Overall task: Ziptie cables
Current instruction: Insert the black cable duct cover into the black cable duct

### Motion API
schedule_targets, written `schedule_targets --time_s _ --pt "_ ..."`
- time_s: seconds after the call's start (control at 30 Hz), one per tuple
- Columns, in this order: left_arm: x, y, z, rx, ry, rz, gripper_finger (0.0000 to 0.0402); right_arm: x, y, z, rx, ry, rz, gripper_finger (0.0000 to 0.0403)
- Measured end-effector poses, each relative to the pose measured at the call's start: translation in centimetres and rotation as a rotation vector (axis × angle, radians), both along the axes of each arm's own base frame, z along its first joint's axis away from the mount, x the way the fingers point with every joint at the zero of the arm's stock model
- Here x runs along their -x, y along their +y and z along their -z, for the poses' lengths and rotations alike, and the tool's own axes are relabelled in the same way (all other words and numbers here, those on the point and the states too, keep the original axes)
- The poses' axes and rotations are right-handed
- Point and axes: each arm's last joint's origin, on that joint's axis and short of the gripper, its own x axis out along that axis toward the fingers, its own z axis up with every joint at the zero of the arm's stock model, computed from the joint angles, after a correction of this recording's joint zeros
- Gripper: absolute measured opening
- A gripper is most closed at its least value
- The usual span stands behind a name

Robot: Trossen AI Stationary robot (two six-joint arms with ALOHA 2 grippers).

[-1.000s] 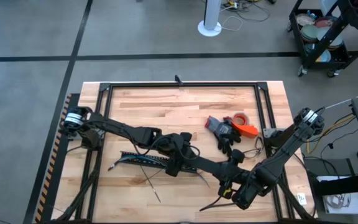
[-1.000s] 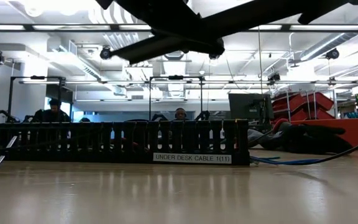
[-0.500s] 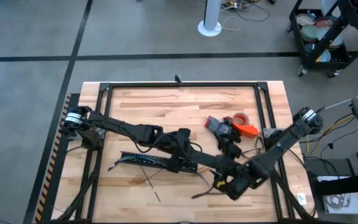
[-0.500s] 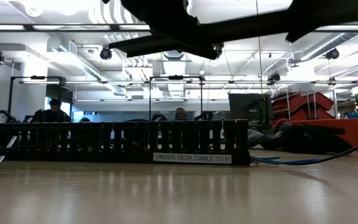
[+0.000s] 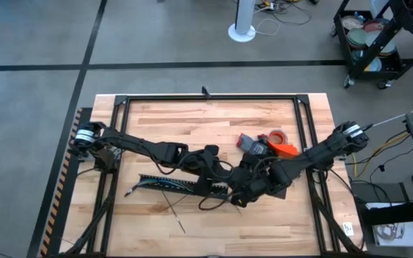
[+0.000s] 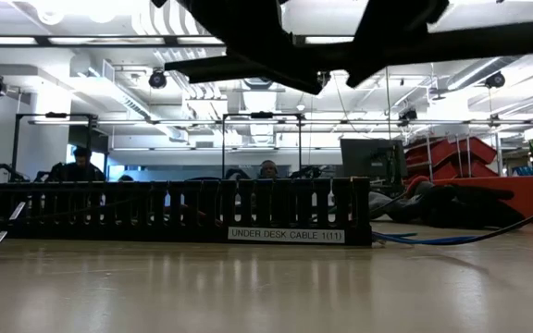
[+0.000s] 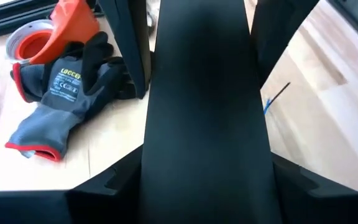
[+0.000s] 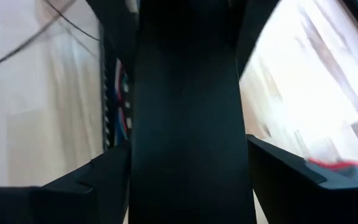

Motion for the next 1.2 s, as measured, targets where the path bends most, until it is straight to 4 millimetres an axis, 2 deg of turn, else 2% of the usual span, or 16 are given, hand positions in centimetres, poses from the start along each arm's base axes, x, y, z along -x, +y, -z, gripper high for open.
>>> schedule_targets --time_s 0.17,0.33,0.67,0.87,1.2 --pt "0.1 -0.1 0.0 0.013 0.007 0.005 0.0222 -0.4 0.1 -0.2 0.014 -0.023 -0.061 0.0251" --pt "0.0 0.0 0.0 0.013 0.01 -0.003 0.0204 -1.1 -0.6 0.2 0.017 -0.02 -0.053 0.0239" --pt "-0.1 0.0 -0.1 0.014 0.0 -0.003 0.0215 -2.1 -1.8 0.1 -0.029 -0.058 -0.072 0.0241" --pt "-0.1 0.0 -0.1 0.013 0.003 -0.004 0.0203 -2.2 -2.0 0.1 -0.038 -0.057 -0.073 0.0222" --pt "0.2 0.0 -0.5 0.004 0.017 -0.005 0.0224 -2.3 -2.0 0.1 -0.036 -0.067 -0.07 0.0214"
